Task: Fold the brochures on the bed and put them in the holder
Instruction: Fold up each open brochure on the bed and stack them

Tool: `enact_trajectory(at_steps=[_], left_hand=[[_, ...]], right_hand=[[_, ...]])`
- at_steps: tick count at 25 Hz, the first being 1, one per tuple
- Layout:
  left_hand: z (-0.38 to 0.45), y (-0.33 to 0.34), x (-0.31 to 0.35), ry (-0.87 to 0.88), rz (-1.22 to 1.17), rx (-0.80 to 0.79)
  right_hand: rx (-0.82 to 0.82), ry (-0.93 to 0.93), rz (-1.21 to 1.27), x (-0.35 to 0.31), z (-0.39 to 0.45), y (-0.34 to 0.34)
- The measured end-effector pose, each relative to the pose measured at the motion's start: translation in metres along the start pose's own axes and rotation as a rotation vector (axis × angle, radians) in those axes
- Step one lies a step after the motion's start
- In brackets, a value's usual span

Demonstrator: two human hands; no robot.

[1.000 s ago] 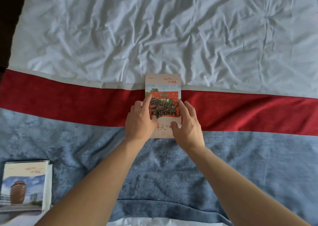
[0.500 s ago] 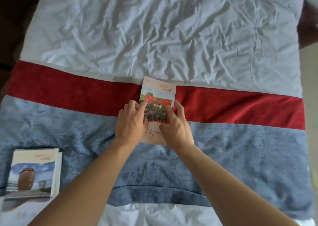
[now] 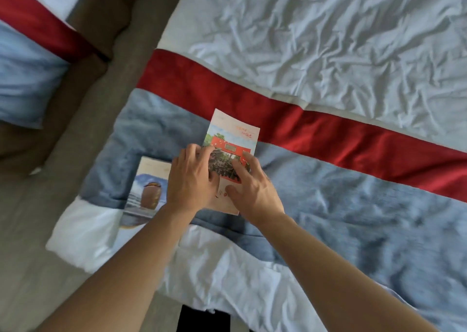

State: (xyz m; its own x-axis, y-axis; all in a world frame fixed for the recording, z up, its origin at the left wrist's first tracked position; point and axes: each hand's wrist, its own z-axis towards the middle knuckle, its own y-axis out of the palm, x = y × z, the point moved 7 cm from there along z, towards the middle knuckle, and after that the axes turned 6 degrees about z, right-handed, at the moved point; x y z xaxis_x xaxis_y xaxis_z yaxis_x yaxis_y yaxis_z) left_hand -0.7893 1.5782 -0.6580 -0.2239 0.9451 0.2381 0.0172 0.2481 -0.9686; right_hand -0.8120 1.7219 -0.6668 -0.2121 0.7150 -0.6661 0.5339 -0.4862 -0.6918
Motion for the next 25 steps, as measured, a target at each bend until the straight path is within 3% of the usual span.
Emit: enact_trajectory(at_steps=[10,17,21,25], left_hand=[[-0.093,-0.014,-0.14,-0.204,-0.056,0.066],[-0.119,0.016,-0.159,-0.208,0.006,-0.024],[-0.115,0.026,-0.157,-0.192,-0.011,-0.092],[-0.112,0.032,-0.151,-0.061,-0.059,-0.149]], right_hand=[[-0.144,-0.168,-0.02,-0.099,-0.028,0.122],[-0.181,-0.143,-0.075,-0.095,-0.038,0.155],[-0.079,-0.156,-0.239,-0.095,-0.034,0.149],[-0.041,-0.16,-0.37,-0.093,-0.025,0.146]])
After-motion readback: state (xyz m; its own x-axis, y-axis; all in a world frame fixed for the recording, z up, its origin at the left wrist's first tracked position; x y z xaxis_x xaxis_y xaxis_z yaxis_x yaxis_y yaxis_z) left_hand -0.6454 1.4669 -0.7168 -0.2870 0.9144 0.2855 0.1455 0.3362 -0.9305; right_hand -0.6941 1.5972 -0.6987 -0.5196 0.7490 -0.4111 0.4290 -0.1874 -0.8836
